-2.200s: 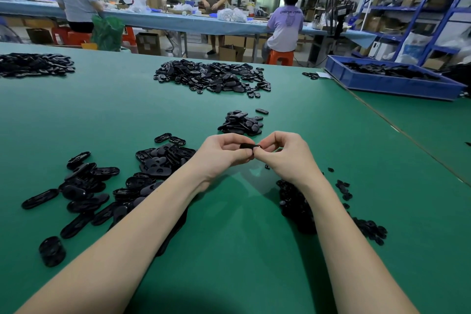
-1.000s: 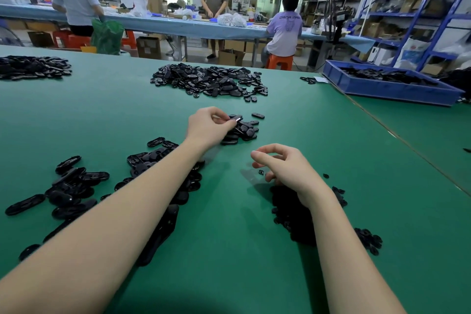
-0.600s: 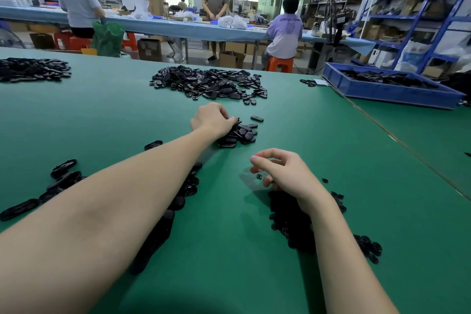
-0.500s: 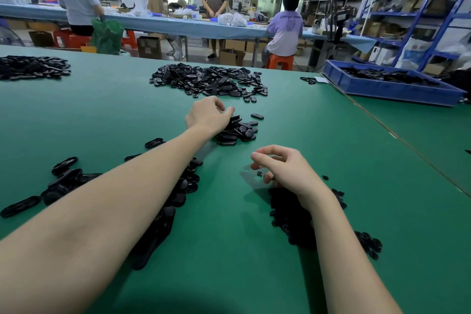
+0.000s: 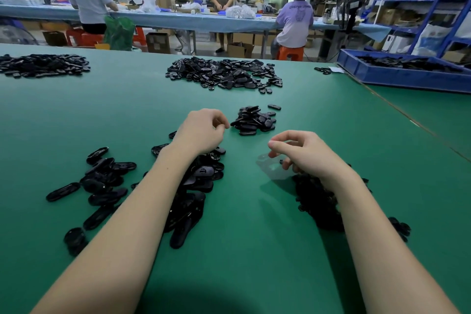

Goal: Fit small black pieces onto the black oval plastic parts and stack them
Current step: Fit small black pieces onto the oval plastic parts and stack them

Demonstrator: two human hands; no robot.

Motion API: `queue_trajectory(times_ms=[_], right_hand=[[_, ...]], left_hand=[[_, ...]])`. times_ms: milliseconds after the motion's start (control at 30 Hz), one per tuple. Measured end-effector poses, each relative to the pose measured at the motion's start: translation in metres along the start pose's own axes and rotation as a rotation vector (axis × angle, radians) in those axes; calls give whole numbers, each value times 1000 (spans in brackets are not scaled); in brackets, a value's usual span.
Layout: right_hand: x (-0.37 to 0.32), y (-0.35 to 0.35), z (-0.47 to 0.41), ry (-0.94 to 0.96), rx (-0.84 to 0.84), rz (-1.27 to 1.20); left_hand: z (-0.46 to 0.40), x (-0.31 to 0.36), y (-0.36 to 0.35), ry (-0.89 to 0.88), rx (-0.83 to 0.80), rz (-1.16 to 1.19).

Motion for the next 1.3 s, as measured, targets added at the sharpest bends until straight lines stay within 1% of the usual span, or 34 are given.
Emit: queue_trajectory(times_ms=[167, 267, 633, 900, 1133, 1200, 1300], right_hand=[[3, 4, -1, -14, 26, 11], [4, 2, -1, -14, 16, 34], [8, 2, -2, -15, 9, 64], [9, 4, -1, -20, 15, 74], [12, 9, -3, -29, 68, 87], [13, 13, -5, -27, 137, 161], [16, 20, -8, -21, 251, 380]], left_hand=[[4, -22, 4, -14, -223, -173], [10, -27, 3, -23, -271, -199], [12, -22, -1, -40, -239, -162], [19, -14, -4, -19, -222, -201], [19, -9, -2, -22, -157, -117], [18, -6, -2, -52, -125, -101], [18, 2, -1, -111, -83, -21]])
Point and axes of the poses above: each hand's wrist, its own z-axis away from the middle knuckle, its own y-axis out of the back of the hand, x = y × z, the point moved 4 cm from there along -z, towards the middle knuckle, and after that the axes turned 9 degrees about x, right-handed, at the moved point
